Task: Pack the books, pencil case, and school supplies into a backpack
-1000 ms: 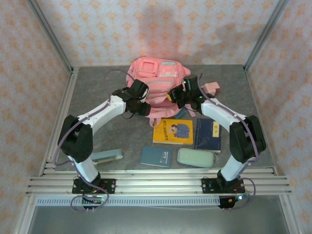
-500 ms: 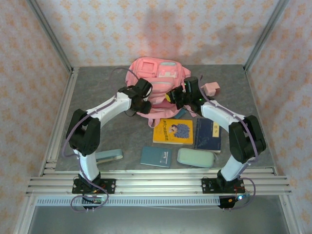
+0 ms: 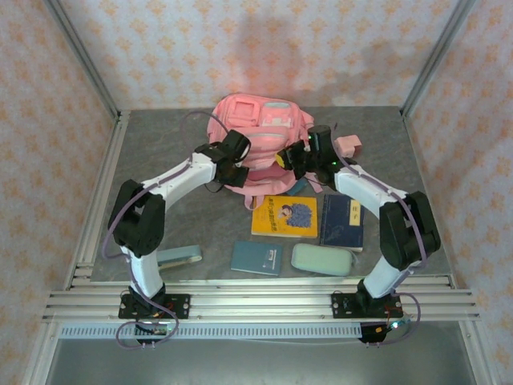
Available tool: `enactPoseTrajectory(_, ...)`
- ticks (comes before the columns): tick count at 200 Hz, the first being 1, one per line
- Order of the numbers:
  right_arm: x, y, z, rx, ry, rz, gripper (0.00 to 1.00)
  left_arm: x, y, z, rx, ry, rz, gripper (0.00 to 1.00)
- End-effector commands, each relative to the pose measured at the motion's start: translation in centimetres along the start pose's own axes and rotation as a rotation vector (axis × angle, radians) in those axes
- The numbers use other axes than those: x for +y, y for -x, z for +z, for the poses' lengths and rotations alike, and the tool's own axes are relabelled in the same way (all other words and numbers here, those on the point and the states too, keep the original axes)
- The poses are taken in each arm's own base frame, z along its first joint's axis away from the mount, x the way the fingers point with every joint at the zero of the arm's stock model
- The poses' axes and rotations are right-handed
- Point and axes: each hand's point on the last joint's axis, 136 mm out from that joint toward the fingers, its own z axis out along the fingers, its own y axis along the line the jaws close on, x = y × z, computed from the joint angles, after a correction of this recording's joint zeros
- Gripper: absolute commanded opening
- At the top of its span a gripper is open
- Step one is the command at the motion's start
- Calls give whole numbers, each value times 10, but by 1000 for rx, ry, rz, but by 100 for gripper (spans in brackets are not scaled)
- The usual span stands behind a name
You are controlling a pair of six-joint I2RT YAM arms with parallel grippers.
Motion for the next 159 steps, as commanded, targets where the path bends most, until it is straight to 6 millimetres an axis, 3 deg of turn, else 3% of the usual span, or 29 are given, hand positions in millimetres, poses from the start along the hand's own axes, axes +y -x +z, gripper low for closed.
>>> enactPoseTrajectory(1, 31, 15, -34, -61, 76, -92, 0, 38, -8, -12, -3, 99, -78, 0)
enactPoseTrajectory(43, 29, 32, -42, -95, 27, -171, 0, 69, -22, -10, 25, 100, -223, 0)
enactPoseTrajectory(69, 44, 31, -39, -72, 29, -305, 0, 74, -30, -14, 35, 87, -280, 0)
enactPoseTrajectory(121, 72, 24, -13, 36, 29, -451, 0, 62, -40, -36, -3, -7, -373, 0)
enactPoseTrajectory(159, 77, -9, 25, 134, -13, -555, 0, 44, -53, -48, -31, -114, -440, 0)
